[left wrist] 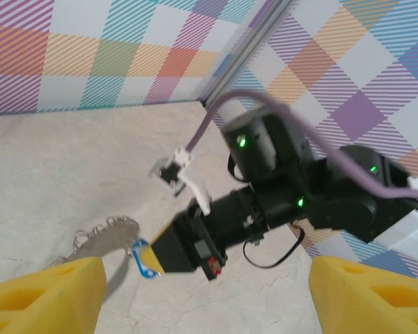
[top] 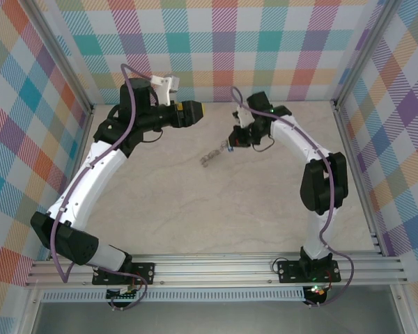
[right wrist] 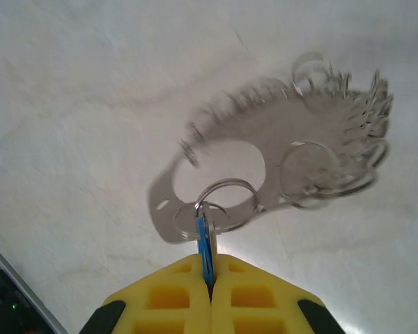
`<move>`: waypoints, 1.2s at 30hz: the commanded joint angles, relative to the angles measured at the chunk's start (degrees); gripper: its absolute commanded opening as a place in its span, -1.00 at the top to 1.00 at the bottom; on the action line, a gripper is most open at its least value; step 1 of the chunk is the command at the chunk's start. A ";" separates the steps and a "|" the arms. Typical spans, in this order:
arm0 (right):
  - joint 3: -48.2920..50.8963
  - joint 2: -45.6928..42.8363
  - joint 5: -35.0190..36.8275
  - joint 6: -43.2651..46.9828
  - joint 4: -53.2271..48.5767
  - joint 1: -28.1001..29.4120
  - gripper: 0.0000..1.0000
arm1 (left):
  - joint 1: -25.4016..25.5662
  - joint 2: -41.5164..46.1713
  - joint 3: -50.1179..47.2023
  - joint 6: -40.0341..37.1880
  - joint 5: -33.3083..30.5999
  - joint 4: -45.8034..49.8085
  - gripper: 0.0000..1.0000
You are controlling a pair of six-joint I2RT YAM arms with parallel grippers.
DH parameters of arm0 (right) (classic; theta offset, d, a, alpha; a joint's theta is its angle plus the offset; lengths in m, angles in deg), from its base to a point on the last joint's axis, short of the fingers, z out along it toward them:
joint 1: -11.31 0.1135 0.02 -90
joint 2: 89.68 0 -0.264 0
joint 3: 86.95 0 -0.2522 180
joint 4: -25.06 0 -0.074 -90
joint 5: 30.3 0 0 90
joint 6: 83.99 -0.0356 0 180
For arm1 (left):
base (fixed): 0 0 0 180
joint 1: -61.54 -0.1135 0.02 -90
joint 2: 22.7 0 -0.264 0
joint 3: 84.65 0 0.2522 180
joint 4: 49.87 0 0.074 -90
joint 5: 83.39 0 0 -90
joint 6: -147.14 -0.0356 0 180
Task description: Put the keys on the keyring
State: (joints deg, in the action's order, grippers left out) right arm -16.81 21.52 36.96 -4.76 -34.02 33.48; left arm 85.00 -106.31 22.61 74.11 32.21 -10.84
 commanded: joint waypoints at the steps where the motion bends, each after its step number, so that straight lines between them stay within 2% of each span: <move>1: 8.96 -5.56 -2.65 -4.61 7.37 0.24 1.00 | -0.74 1.77 -0.92 1.36 -1.08 -2.07 -0.54; 6: 21.31 -9.07 -3.16 -7.67 11.86 0.54 1.00 | -0.79 1.54 -1.42 1.71 -1.26 -1.99 -0.55; 10: 27.49 -10.82 -3.49 -9.47 13.99 1.43 1.00 | -0.80 1.50 -1.82 1.72 -1.17 -2.03 -0.56; 25: 39.01 -12.41 -6.19 -13.84 17.84 8.29 1.00 | -1.14 2.18 -5.41 3.42 -0.82 -4.36 -0.60; 26: 39.75 -13.03 -6.54 -13.84 17.78 8.53 0.88 | -1.15 2.31 -5.57 3.45 -0.77 -4.44 -0.60; 27: 40.54 -13.98 -7.05 -13.76 17.54 8.68 0.65 | -1.14 2.41 -5.81 3.53 -0.89 -4.50 -0.60; 28: 41.37 -15.39 -7.62 -13.66 16.84 8.77 0.36 | -1.14 2.57 -6.03 3.52 -0.98 -4.53 -0.61; 31: 43.21 -22.31 -8.27 -13.31 14.06 8.68 -0.27 | -1.22 3.09 -6.17 3.52 -1.42 -4.36 -0.74; 33: 42.90 -28.01 -8.18 -13.10 11.40 8.42 -0.84 | -1.27 3.50 -6.22 3.42 -1.76 -4.17 -0.85; 34: 41.87 -30.40 -7.60 -12.72 9.45 8.12 -0.96 | -1.23 3.76 -6.19 3.24 -2.01 -4.03 -0.90; 36: 39.48 -33.90 -6.90 -12.10 6.38 7.05 -0.99 | -1.23 4.27 -6.47 2.93 -2.80 -3.67 -0.97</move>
State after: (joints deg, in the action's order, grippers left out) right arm 25.53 -8.07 30.62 -17.87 -22.70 41.59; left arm 84.59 -104.36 16.99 77.35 30.68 -13.17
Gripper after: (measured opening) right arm 0.990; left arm 0.979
